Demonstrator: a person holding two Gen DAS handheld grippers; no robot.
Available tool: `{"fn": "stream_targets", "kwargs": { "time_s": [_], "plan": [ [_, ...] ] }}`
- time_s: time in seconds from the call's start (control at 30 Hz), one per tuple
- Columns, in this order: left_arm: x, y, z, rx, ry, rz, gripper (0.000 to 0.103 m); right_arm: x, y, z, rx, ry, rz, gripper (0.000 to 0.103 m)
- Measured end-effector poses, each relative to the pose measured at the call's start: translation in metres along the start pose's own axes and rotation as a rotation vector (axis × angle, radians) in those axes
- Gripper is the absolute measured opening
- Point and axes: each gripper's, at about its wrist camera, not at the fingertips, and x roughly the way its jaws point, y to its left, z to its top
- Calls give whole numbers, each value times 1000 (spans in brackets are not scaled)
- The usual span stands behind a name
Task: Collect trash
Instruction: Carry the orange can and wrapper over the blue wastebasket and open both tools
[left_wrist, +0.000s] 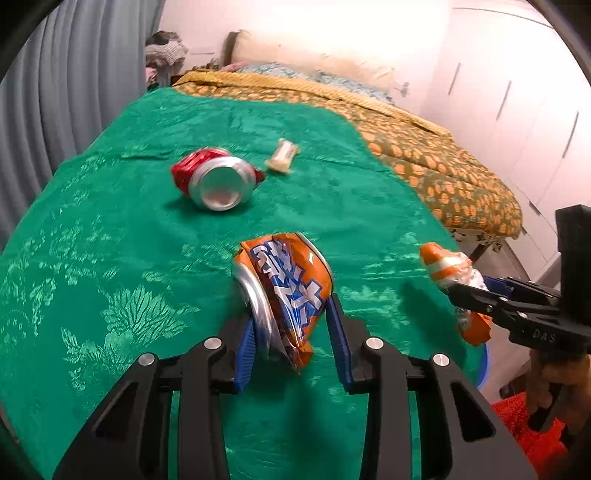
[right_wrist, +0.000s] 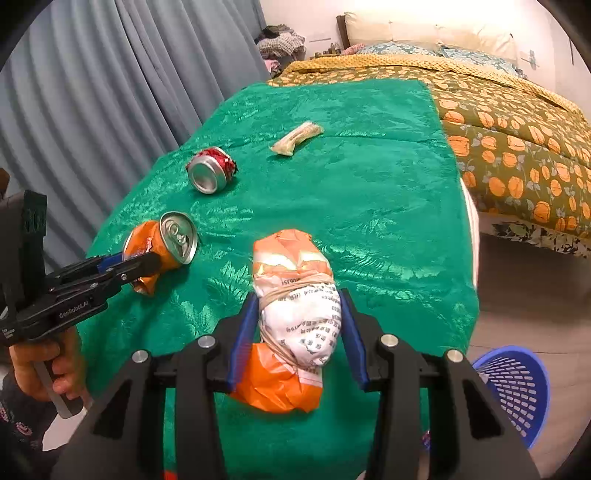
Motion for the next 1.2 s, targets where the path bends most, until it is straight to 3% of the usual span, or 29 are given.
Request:
{"fn": "stream_targets", "kwargs": {
  "time_s": [0.17,0.43,0.77,0.93,1.2],
  "plan": [
    [-3,-22,1,21,5,-60,35,-15,-13,-1,13,-21,-3,43],
    [15,-78,3,49,34,-175,35,-51,-71,-11,109,-48,-67,43],
    [34,-209,2,195,89,-382,35,-100,-176,-56,248,-24,-263,43],
    [71,-276,-12,252,178,-442,35,-101,-231,-89,345,28,-349,43],
    [153,-347,-47,318,316,-439,37,-107,-283,-118,485,20,-332,44]
  ]
}}
